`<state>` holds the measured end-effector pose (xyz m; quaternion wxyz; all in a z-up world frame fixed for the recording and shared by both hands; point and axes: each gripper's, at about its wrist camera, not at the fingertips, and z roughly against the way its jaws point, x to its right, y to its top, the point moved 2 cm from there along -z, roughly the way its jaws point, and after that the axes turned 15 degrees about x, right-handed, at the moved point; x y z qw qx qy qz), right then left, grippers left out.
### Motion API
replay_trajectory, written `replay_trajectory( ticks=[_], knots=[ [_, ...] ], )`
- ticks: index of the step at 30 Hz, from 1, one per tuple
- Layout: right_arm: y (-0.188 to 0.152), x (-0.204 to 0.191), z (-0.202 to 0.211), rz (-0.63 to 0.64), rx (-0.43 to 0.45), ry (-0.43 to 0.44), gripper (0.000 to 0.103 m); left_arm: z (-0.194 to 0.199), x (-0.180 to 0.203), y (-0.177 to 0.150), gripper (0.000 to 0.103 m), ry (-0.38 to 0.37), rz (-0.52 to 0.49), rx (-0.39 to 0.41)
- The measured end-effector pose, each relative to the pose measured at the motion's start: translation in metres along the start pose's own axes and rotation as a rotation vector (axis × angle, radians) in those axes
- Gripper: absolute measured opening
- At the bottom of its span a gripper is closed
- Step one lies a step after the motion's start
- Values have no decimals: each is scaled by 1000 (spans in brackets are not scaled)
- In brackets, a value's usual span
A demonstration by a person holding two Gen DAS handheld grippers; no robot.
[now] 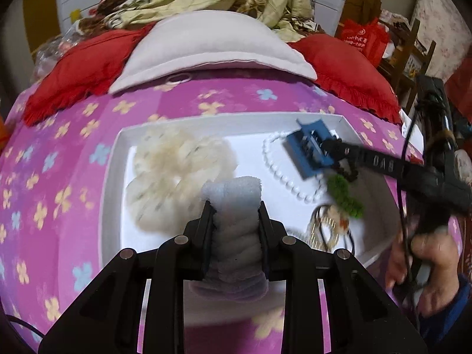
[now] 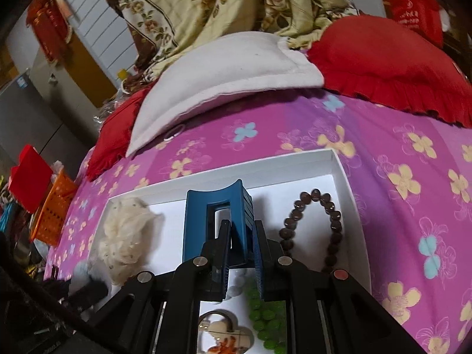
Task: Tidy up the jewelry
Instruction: 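Move the fuzzy tie beside the scrunchie with the left tool while the right tool moves the clip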
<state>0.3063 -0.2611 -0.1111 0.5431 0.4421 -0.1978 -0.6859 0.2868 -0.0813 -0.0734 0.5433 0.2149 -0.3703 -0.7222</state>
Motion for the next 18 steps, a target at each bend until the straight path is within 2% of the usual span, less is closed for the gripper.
replay_trajectory(
  ticks=[8,18],
  knots=[
    [0,-5,1,10,-7,6,14,-50,14,20,25,45,-33,-59],
    [2,-3,3,-12,-13,7,14,-60,17,11,25,114,-87,-74]
  ],
)
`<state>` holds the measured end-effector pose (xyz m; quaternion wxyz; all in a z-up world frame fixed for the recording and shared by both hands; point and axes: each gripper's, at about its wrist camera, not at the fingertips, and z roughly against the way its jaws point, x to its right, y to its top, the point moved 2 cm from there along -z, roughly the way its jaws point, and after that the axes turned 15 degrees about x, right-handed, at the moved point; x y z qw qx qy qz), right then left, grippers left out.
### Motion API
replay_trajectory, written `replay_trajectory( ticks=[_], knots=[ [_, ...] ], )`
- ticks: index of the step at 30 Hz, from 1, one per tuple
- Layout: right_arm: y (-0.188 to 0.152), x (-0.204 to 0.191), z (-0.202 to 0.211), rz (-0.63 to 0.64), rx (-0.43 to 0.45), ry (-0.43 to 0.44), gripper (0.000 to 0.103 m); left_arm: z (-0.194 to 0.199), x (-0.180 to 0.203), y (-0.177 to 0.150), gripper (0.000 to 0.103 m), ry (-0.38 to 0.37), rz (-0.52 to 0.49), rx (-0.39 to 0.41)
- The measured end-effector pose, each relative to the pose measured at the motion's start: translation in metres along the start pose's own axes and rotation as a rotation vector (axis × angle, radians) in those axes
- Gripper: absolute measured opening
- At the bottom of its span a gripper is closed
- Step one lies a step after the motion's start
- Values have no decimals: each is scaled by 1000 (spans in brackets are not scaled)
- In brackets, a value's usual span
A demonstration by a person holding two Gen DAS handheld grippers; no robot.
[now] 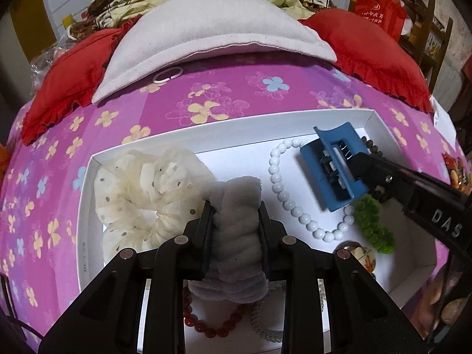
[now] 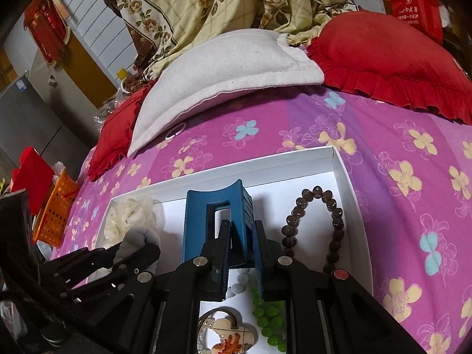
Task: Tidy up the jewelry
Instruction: 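Move the fuzzy tie beside the scrunchie with the left tool while the right tool moves the clip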
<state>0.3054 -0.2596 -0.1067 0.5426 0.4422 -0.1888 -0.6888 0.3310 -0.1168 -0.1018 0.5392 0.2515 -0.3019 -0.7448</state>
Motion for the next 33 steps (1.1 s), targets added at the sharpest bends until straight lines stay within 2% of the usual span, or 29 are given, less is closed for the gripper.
replay_trajectory(
  ticks=[12,33],
  knots=[
    [-10,4,-9,2,-47,-18,14,-2,6,-5,25,70,-40,21],
    [-9,1,-9,3,-41,-13,14,10,11,-12,25,178,-140,120]
  ],
)
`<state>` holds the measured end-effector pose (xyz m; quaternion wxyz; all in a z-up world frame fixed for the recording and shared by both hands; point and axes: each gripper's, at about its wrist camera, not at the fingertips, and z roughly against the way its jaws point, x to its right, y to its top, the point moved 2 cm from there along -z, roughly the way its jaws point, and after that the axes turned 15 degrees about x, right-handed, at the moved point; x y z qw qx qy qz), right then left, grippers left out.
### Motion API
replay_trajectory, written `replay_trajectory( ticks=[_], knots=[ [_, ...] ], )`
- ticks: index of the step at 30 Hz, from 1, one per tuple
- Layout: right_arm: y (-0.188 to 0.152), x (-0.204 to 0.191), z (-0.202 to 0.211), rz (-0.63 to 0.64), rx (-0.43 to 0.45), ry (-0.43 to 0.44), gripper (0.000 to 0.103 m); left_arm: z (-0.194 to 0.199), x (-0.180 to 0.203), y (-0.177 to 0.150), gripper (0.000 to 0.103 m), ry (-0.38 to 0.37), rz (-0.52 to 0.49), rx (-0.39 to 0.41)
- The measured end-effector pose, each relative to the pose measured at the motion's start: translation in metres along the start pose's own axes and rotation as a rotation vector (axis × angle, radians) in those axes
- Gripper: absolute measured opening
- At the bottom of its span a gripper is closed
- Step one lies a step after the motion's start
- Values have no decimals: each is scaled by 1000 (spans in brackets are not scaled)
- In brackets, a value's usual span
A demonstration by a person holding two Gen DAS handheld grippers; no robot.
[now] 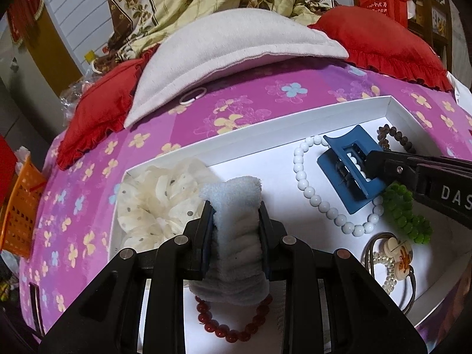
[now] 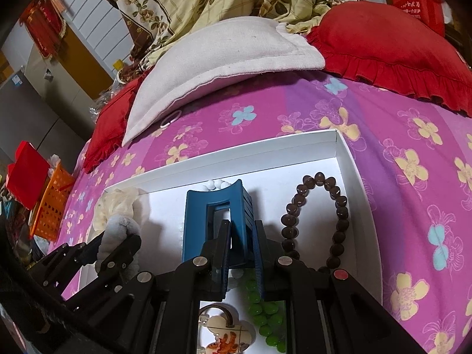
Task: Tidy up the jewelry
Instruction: 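Move the fuzzy tie beside the scrunchie with the left tool while the right tool moves the clip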
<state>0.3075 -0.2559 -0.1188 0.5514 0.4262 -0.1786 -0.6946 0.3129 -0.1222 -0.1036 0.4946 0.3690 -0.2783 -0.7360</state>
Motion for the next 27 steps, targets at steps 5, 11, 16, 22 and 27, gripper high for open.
replay_trajectory(
  ticks=[5,11,16,22,27],
  knots=[
    [4,-3,4,-1,15,11,14,12,-1,3,25,10,-17,35],
    [7,-5,7,1,24,24,14,27,-1,8,25,25,-34,76],
    [8,-5,9,-9,26,32,14,35,0,11,25,33,-42,101],
    [12,-3,14,-23,41,46,14,45,-2,14,25,34,-41,122],
    [16,-5,19,-27,53,56,14,54,-1,16,25,38,-50,141]
  ],
)
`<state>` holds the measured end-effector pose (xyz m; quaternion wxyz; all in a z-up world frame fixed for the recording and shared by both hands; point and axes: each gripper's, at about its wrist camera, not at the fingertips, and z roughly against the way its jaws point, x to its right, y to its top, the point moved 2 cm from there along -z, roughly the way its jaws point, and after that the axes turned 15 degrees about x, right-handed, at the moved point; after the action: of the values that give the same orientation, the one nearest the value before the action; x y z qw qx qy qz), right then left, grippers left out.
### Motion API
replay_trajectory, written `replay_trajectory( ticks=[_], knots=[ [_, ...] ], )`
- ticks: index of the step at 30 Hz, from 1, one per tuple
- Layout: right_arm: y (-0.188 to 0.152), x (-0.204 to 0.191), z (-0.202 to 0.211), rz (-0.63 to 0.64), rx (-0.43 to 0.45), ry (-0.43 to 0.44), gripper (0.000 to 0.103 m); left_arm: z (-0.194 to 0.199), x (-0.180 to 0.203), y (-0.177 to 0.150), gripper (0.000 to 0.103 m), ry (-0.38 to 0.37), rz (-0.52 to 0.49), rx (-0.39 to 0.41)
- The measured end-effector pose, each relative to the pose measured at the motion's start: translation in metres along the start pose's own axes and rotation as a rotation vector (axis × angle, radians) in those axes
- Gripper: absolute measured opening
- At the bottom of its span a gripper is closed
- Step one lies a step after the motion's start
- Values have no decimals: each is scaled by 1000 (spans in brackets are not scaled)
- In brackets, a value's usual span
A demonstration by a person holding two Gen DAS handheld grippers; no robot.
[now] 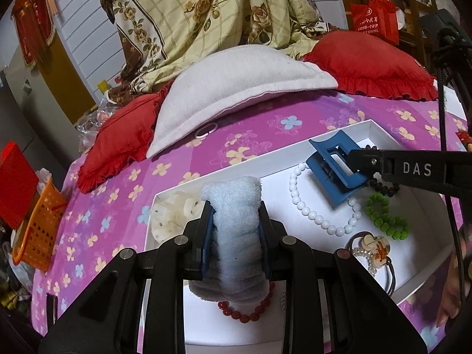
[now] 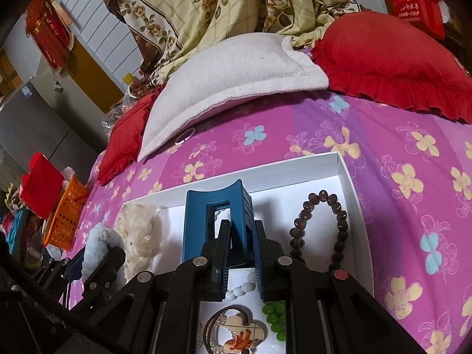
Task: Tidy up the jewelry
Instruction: 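Move the fuzzy tie beside the scrunchie with the left tool while the right tool moves the clip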
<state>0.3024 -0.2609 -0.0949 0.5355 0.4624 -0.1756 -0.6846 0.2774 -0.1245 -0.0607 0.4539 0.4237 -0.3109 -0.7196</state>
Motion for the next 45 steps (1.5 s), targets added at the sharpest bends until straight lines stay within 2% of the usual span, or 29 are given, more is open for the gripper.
replay_trajectory(
  ticks=[12,25,38,45],
  knots=[
    [3,-5,6,-1,5,28,14,14,-1,1,25,-2,15,14],
    [-9,-6,-8,22,-62,10,14,17,0,3,25,30,-7,19],
    [-12,7,-16,18,-91,-46,14,-29,-12,-7,25,36,35,-84],
    [-16,5,-18,31,-103,-49,14,-39,-9,-15,25,52,11,-100]
  ],
)
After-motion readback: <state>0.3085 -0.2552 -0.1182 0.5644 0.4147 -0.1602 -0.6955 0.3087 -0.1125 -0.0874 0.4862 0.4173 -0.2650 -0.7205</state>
